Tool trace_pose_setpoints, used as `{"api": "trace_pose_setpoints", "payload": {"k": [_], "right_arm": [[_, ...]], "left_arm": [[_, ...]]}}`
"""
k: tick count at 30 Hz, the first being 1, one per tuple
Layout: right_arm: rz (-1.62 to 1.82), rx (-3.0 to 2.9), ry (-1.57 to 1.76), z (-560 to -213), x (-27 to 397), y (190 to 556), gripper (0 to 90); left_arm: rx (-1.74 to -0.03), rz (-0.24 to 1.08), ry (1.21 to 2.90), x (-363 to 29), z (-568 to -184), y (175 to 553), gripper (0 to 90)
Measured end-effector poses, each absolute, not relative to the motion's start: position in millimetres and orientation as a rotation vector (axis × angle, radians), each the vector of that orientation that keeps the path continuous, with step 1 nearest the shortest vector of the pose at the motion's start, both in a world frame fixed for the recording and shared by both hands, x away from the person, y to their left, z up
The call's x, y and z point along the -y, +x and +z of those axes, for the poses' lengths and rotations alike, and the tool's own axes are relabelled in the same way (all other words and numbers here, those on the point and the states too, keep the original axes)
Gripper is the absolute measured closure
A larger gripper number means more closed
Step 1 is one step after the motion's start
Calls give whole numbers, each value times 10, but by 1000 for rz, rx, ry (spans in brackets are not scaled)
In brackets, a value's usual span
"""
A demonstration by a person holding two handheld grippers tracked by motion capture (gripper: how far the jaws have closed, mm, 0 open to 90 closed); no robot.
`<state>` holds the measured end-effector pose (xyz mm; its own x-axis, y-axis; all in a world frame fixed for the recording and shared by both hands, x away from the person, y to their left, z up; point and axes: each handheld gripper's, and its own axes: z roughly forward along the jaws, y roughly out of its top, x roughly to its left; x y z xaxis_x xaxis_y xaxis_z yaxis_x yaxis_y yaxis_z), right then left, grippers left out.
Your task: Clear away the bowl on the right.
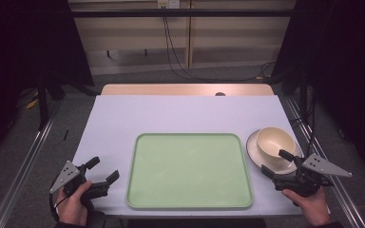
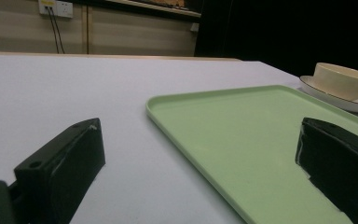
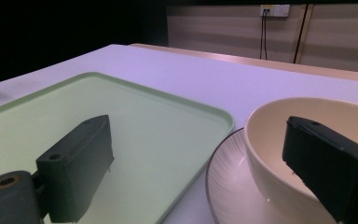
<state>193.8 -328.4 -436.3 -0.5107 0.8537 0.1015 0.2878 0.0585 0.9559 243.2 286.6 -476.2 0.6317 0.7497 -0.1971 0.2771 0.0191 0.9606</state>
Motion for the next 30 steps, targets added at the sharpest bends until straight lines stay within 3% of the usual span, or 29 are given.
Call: {"api": "trace_pose_setpoints", "payload": {"k": [30], "right_arm": [[1477,-1867,1162,-4275,3418,1967,127]], "left_arm": [[-880,464,1547,-2886,-4752,2398,13]]}}
